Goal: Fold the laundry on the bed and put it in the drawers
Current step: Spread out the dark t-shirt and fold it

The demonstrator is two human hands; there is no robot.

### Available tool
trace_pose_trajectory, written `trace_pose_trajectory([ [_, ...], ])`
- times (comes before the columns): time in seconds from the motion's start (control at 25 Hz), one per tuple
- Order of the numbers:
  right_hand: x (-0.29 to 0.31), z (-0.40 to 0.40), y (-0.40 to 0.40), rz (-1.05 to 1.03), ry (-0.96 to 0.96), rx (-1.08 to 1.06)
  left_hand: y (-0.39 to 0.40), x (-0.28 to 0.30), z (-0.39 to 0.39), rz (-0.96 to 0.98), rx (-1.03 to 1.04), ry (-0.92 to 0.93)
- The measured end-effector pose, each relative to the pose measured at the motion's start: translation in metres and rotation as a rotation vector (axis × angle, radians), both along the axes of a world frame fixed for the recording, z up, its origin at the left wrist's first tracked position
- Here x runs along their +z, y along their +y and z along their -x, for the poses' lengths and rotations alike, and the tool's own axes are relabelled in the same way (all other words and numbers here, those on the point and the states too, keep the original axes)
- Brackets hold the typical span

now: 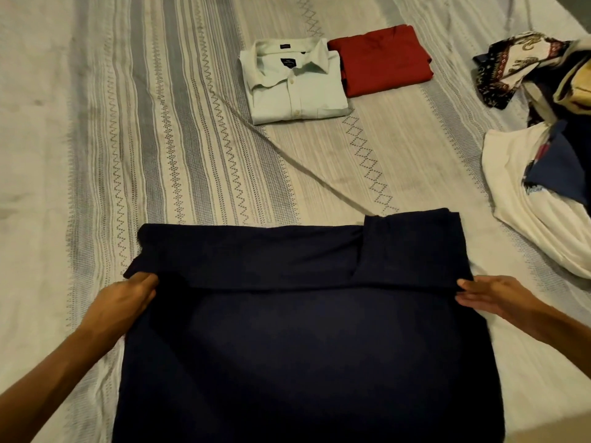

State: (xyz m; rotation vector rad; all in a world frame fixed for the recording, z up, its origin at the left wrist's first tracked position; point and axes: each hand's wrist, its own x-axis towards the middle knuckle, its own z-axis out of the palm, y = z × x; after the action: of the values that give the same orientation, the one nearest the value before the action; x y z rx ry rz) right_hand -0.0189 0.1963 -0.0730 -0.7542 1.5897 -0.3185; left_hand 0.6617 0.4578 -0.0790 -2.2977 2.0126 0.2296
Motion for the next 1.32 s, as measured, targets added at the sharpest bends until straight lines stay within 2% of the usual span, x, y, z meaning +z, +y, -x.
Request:
trace_pose_trajectory([
  [0.16, 0.002, -0.015, 0.000, -0.021, 0.137, 0.108, 0.000, -0.012, 0.008, -0.091, 0.024, -0.032],
  [0.36, 0.010, -0.020, -0.004, 0.039, 0.222, 0.139, -0.010, 0.009, 0.025, 0.005, 0.036, -0.099],
  [0.44, 0.013, -0.027, -0.018, 0.115, 0.195, 0.051, -0.024, 0.019, 0.035, 0.109, 0.153, -0.032],
  [0.52, 0.016, -0.042, -0.038, 0.147, 0.158, -0.035, -0.046, 0.011, 0.029, 0.140, 0.375, 0.113],
  [0.56, 0.015, -0.048, -0.050, 0.155, 0.151, -0.059, -0.059, 0.005, 0.020, 0.108, 0.478, 0.175],
  [0.68, 0.008, -0.064, -0.075, 0.140, 0.167, -0.022, -0.088, -0.018, -0.016, -0.056, 0.592, 0.250],
  [0.8, 0.004, -0.073, -0.085, 0.138, 0.241, 0.039, -0.100, -0.026, -0.045, -0.101, 0.540, 0.205],
  [0.92, 0.001, -0.074, -0.086, 0.180, 0.291, 0.050, -0.106, -0.002, -0.047, -0.032, 0.463, 0.290],
  [1.08, 0.011, -0.071, -0.088, 0.186, 0.208, 0.289, -0.108, 0.014, -0.055, 0.003, 0.462, 0.365],
  [1.2, 0.008, -0.060, -0.091, 0.289, 0.195, 0.182, -0.104, 0.011, -0.064, 0.030, 0.463, 0.334],
  [1.32, -0.006, -0.060, -0.091, 0.246, 0.323, 0.181, -0.102, -0.003, -0.059, 0.017, 0.509, 0.331],
])
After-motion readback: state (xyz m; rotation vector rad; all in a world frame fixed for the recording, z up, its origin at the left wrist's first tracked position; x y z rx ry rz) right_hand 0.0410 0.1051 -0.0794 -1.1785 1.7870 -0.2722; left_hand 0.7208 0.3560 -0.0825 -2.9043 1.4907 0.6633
